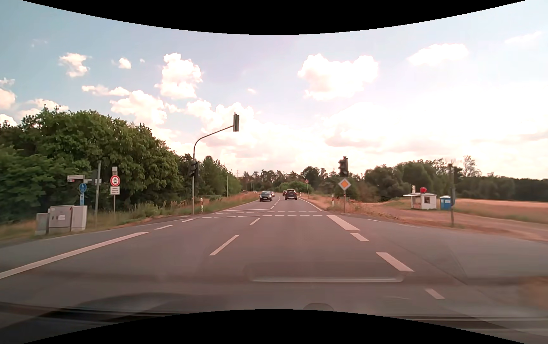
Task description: Follow the waypoints while adhering to traffic rules and regulations
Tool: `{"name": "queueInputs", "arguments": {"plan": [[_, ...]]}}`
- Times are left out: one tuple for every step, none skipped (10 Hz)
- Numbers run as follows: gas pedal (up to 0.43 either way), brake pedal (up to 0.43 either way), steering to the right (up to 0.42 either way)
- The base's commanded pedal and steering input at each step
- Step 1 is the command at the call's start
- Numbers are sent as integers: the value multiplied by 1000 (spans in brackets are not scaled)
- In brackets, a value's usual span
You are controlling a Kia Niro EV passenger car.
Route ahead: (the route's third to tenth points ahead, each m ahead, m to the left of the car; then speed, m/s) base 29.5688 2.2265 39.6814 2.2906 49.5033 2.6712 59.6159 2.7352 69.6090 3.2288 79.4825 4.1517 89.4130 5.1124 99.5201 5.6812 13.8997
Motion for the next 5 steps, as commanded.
{"name": "queueInputs", "arguments": {"plan": [[67, 0, -3], [67, 0, -3], [67, 0, -3], [67, 0, -4], [67, 0, -4]]}}
